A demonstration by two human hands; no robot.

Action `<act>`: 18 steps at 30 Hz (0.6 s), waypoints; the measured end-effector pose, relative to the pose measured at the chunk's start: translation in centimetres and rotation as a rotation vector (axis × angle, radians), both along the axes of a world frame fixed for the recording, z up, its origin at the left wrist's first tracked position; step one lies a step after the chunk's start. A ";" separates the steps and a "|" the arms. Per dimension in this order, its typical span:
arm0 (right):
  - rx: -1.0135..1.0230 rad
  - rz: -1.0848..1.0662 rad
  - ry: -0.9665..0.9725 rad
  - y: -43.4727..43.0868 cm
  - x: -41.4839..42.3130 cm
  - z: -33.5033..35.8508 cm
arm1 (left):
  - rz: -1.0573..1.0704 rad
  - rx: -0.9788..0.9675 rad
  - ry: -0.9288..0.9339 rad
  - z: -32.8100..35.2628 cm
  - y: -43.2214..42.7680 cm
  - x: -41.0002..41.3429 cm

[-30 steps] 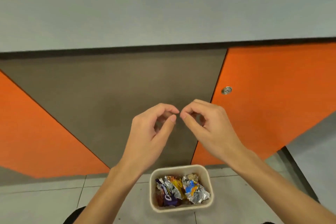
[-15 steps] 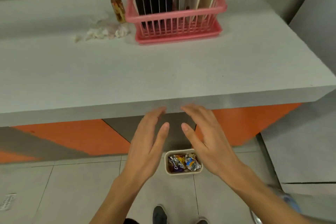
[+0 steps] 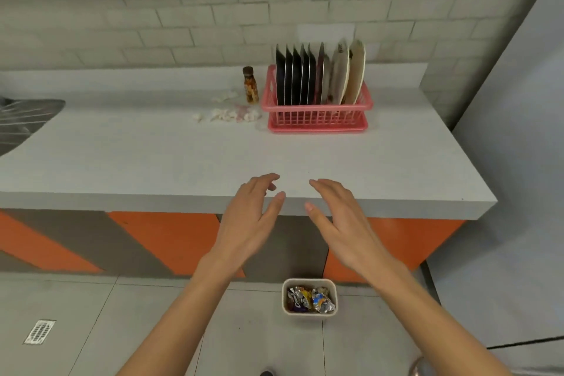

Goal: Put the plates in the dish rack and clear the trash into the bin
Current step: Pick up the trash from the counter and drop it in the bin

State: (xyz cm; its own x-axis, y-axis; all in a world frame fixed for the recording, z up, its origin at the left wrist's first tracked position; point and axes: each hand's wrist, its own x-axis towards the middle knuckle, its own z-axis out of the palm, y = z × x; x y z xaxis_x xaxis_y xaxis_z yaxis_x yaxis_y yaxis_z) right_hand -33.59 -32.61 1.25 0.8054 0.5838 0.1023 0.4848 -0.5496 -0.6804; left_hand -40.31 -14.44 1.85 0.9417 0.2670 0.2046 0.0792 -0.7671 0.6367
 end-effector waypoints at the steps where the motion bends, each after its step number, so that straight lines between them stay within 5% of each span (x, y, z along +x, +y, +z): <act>1: -0.002 0.010 -0.011 0.4 0.1 0.4 | 0.006 0.012 -0.004 0.5 0.4 -0.1; 11: -0.113 0.174 -0.020 3.6 4.7 3.9 | 0.129 0.241 0.034 3.6 5.7 0.8; 18: -0.089 0.212 -0.014 6.3 8.2 4.9 | 0.153 0.173 0.048 4.0 7.1 2.6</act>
